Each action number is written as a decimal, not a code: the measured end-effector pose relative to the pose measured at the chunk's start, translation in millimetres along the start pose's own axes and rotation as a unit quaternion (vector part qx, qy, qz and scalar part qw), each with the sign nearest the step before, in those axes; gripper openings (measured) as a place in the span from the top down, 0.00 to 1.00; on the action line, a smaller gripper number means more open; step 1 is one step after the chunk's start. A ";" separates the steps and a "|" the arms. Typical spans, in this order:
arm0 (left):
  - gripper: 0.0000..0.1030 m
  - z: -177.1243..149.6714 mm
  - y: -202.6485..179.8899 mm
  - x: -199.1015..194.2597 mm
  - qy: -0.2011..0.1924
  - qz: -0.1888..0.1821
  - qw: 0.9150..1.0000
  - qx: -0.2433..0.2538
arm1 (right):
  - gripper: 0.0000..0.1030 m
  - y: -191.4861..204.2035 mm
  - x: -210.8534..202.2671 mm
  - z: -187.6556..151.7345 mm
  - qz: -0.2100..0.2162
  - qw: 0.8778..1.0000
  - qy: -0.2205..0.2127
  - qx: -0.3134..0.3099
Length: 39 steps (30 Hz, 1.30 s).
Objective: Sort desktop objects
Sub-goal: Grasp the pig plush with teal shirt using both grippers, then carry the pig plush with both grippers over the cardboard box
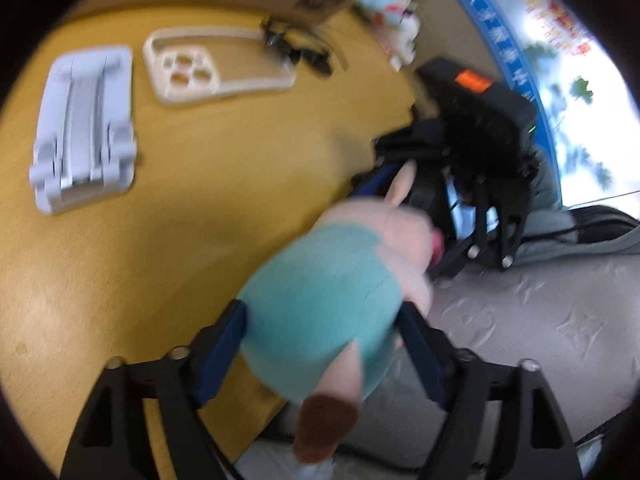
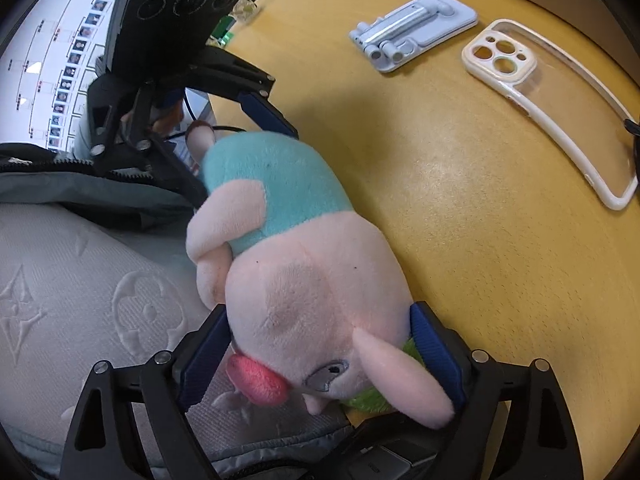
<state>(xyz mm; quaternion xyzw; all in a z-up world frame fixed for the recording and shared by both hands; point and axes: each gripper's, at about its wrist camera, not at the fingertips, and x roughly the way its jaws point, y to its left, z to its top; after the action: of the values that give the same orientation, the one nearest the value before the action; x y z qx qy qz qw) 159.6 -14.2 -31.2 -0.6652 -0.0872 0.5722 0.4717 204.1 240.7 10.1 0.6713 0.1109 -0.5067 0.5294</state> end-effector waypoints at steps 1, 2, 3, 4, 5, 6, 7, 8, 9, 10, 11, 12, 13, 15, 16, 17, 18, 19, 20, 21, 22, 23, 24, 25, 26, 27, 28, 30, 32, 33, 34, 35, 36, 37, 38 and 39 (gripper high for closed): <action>0.21 -2.3 3.1 3.7 0.016 0.000 1.000 -0.006 | 0.17 1.7 -2.5 -4.8 -0.001 1.000 -0.001 0.001; 0.21 -4.2 5.8 4.9 0.021 -0.008 1.000 -0.013 | 0.18 3.6 -4.9 -8.9 -0.005 1.000 -0.001 0.000; 0.22 -4.7 5.9 4.9 0.019 -0.013 1.000 -0.015 | 0.19 5.5 -7.5 -12.6 -0.008 1.000 -0.002 -0.001; 0.22 -4.6 4.3 4.8 0.015 -0.014 1.000 -0.013 | 0.21 9.0 -10.6 -17.2 -0.012 1.000 -0.005 -0.004; 0.22 -3.9 1.8 6.0 0.013 -0.012 1.000 -0.010 | 0.22 11.5 -13.9 -22.0 -0.015 1.000 -0.008 -0.005; 0.22 -3.1 -0.9 8.1 0.013 -0.005 1.000 -0.006 | 0.23 14.2 -17.9 -26.7 -0.018 1.000 -0.015 -0.005; 0.23 -2.5 -2.7 9.4 0.013 0.001 1.000 -0.004 | 0.24 15.6 -20.3 -29.8 -0.018 1.000 -0.019 -0.005; 0.24 -2.0 -3.9 8.4 0.012 0.004 1.000 -0.004 | 0.26 17.1 -24.5 -35.6 -0.016 1.000 -0.024 -0.004; 0.27 -1.7 -4.5 5.8 0.008 0.006 1.000 -0.006 | 0.27 17.9 -27.3 -38.6 -0.014 1.000 -0.027 -0.003; 0.28 -1.3 -5.5 2.9 0.005 0.011 1.000 -0.006 | 0.29 18.9 -33.6 -44.8 -0.013 0.999 -0.034 0.000; 0.28 -0.2 -8.3 -0.9 0.000 0.020 1.000 -0.002 | 0.30 20.6 -40.4 -50.5 -0.014 0.999 -0.041 0.001; 0.28 1.8 -12.1 -5.9 -0.007 0.031 0.999 0.005 | 0.30 23.2 -46.3 -55.2 -0.017 0.999 -0.046 -0.002; 0.28 4.1 -15.6 -11.4 -0.016 0.042 0.999 0.010 | 0.30 24.9 -52.3 -58.3 -0.022 0.998 -0.052 -0.003; 0.28 11.4 -21.6 -27.5 -0.042 0.062 0.997 0.019 | 0.31 28.4 -67.3 -65.5 -0.028 0.997 -0.068 -0.002; 0.28 15.0 -23.5 -35.0 -0.053 0.067 0.996 0.022 | 0.32 29.9 -75.7 -68.6 -0.031 0.996 -0.078 -0.004; 0.28 18.7 -25.5 -42.3 -0.063 0.074 0.995 0.026 | 0.32 31.6 -87.7 -72.3 -0.039 0.995 -0.091 -0.005; 0.28 23.0 -28.6 -49.8 -0.075 0.081 0.993 0.032 | 0.32 33.4 -102.4 -76.4 -0.050 0.993 -0.106 -0.008; 0.28 27.7 -32.6 -57.3 -0.090 0.089 0.991 0.041 | 0.32 35.4 -117.4 -80.3 -0.063 0.991 -0.121 -0.013; 0.28 32.1 -36.5 -65.2 -0.108 0.098 0.988 0.053 | 0.32 34.8 -128.7 -75.9 -0.073 0.988 -0.132 -0.018; 0.28 38.3 -41.2 -73.8 -0.127 0.107 0.984 0.065 | 0.32 36.6 -146.9 -78.9 -0.089 0.985 -0.147 -0.024; 0.28 46.3 -46.2 -82.1 -0.143 0.116 0.980 0.076 | 0.32 38.9 -164.3 -81.0 -0.106 0.981 -0.159 -0.032; 0.28 56.4 -51.3 -92.5 -0.161 0.127 0.975 0.091 | 0.32 38.6 -179.5 -78.8 -0.122 0.977 -0.168 -0.040; 0.28 67.7 -55.2 -105.0 -0.178 0.138 0.969 0.105 | 0.32 41.2 -199.0 -79.7 -0.145 0.972 -0.180 -0.050; 0.28 77.1 -57.1 -114.6 -0.192 0.145 0.964 0.114 | 0.32 42.8 -216.5 -80.3 -0.166 0.966 -0.192 -0.058; 0.28 88.6 -58.3 -124.9 -0.208 0.152 0.958 0.123 | 0.32 32.3 -234.8 -73.5 -0.183 0.960 -0.204 -0.062; 0.28 100.4 -58.8 -136.0 -0.225 0.158 0.952 0.131 | 0.32 32.7 -241.6 -54.7 -0.197 0.954 -0.215 -0.064; 0.28 110.4 -59.0 -145.4 -0.240 0.164 0.947 0.138 | 0.32 33.2 -261.7 -52.4 -0.215 0.946 -0.232 -0.067; 0.28 130.4 -63.2 -164.5 -0.268 0.183 0.932 0.158 | 0.32 31.0 -284.6 -41.0 -0.241 0.935 -0.250 -0.076; 0.28 147.8 -69.0 -180.0 -0.289 0.204 0.918 0.178 | 0.32 38.0 -284.0 -15.3 -0.272 0.920 -0.267 -0.093; 0.28 152.2 -71.0 -188.3 -0.298 0.211 0.913 0.185 | 0.32 39.1 -299.3 -14.6 -0.283 0.913 -0.275 -0.099; 0.28 158.9 -73.3 -195.5 -0.306 0.216 0.907 0.190 | 0.32 38.3 -308.8 -9.9 -0.292 0.909 -0.280 -0.105; 0.28 167.0 -76.4 -202.7 -0.315 0.222 0.902 0.195 | 0.32 35.6 -320.8 -6.6 -0.302 0.903 -0.284 -0.112; 0.28 174.3 -79.3 -208.8 -0.322 0.227 0.897 0.199 | 0.32 31.2 -332.6 -10.2 -0.311 0.898 -0.287 -0.117; 0.28 179.9 -79.2 -214.1 -0.329 0.231 0.893 0.201 | 0.33 29.5 -347.1 -8.5 -0.322 0.892 -0.290 -0.124; 0.28 186.4 -79.0 -217.6 -0.336 0.234 0.890 0.202 | 0.33 37.7 -348.8 -3.6 -0.329 0.889 -0.292 -0.127; 0.28 194.2 -79.1 -221.9 -0.343 0.236 0.886 0.202 | 0.33 35.9 -361.1 -0.2 -0.336 0.885 -0.294 -0.131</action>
<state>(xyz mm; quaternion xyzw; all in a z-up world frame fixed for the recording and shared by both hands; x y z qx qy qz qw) -43.9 -14.5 196.5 -0.3189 0.0339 0.8643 0.3874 62.1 365.9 319.7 0.3389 0.2350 -0.8092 0.4186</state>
